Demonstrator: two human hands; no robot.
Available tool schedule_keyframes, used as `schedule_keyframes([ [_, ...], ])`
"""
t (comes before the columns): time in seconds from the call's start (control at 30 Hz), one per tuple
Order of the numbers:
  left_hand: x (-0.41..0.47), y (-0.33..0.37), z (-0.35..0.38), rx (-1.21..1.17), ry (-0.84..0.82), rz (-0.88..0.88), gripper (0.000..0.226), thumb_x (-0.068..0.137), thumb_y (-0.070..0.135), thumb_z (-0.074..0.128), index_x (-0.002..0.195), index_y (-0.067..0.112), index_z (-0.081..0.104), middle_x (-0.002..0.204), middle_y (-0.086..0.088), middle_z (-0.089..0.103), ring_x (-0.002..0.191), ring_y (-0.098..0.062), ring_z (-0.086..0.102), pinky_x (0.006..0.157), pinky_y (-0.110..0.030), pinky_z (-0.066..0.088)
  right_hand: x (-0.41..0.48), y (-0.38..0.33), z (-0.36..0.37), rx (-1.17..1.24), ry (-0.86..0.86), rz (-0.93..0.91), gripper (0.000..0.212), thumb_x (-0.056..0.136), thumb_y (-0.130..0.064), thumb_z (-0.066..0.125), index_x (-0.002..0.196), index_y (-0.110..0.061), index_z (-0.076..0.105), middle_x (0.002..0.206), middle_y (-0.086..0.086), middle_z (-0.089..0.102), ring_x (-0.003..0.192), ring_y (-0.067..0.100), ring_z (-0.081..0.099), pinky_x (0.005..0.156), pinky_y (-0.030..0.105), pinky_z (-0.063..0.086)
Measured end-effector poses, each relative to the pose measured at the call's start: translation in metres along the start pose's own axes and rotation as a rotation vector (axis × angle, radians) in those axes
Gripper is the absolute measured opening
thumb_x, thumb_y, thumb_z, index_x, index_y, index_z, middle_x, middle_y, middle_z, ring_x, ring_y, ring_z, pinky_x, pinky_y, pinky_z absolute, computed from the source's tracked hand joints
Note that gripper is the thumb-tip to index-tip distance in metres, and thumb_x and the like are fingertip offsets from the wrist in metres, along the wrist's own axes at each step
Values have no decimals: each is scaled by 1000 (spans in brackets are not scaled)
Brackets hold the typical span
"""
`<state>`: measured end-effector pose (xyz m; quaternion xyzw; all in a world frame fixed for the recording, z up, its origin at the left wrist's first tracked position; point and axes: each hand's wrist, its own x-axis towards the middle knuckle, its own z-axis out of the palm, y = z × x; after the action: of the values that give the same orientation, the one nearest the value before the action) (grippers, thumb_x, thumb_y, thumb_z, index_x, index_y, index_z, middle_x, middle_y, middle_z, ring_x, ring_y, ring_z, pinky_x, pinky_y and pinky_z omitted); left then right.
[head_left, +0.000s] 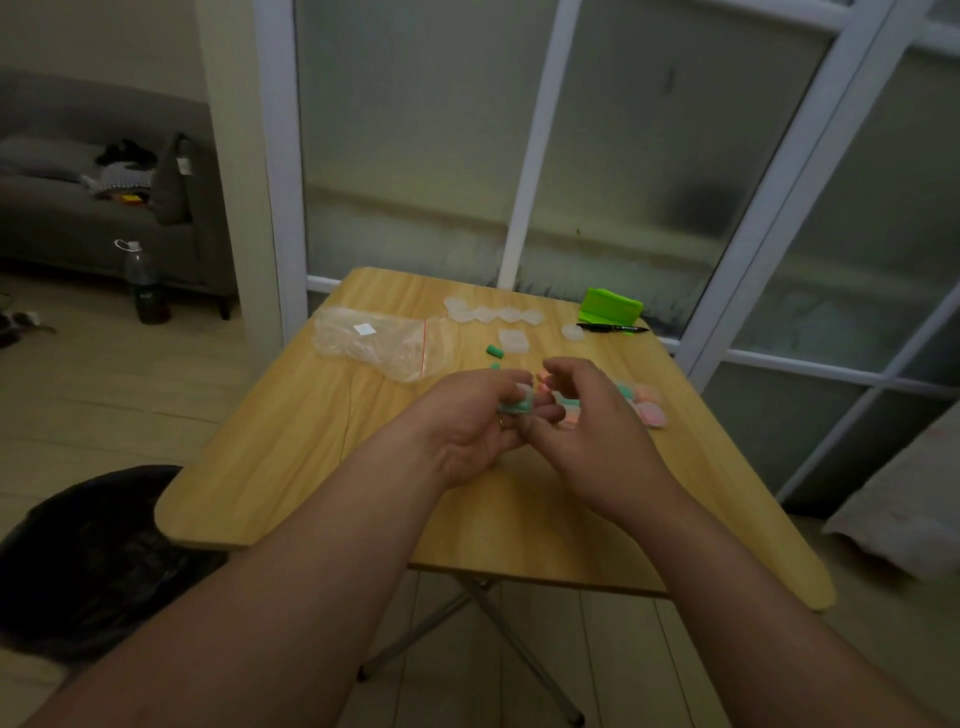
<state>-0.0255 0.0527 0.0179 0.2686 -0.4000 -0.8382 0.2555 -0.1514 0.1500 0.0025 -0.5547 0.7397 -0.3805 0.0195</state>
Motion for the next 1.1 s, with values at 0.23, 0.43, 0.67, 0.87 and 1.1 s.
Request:
schedule_keyframes([
  [0.23,2,-9,17,11,0,29,32,103,-6,46,134,1,53,116,-25,66,88,-27,73,67,-35,63,-6,-2,-2,-130,166,-25,27,87,-45,77,104,-35,59,98,-15,61,93,6,58,75,33,54],
  [0.43,12,-26,34,88,39,52,36,100,-2,51,136,2,51,106,-19,64,78,-22,67,60,-30,56,-14,0,-11,-115,183,76,18,90,-37,74,96,-35,57,87,-14,65,82,0,59,69,36,54],
  [0.67,12,-35,54,106,-35,36,23,107,20,48,123,8,58,131,-28,66,117,-35,67,103,-45,50,-13,29,-32,-48,223,179,22,90,-37,77,105,-33,62,99,-13,67,90,6,65,76,37,57],
  [0.87,23,-26,52,14,52,82,36,108,20,47,140,4,50,135,-25,62,120,-33,67,107,-46,52,-8,87,-67,15,277,419,24,95,-35,76,112,-27,62,110,-7,64,102,16,64,74,35,53],
  [1.1,34,-20,45,-44,104,111,14,104,19,51,103,6,58,118,-23,70,106,-33,73,95,-43,60,-2,114,-58,-81,213,491,23,95,-35,74,113,-29,61,108,-7,63,98,17,62,78,38,52],
])
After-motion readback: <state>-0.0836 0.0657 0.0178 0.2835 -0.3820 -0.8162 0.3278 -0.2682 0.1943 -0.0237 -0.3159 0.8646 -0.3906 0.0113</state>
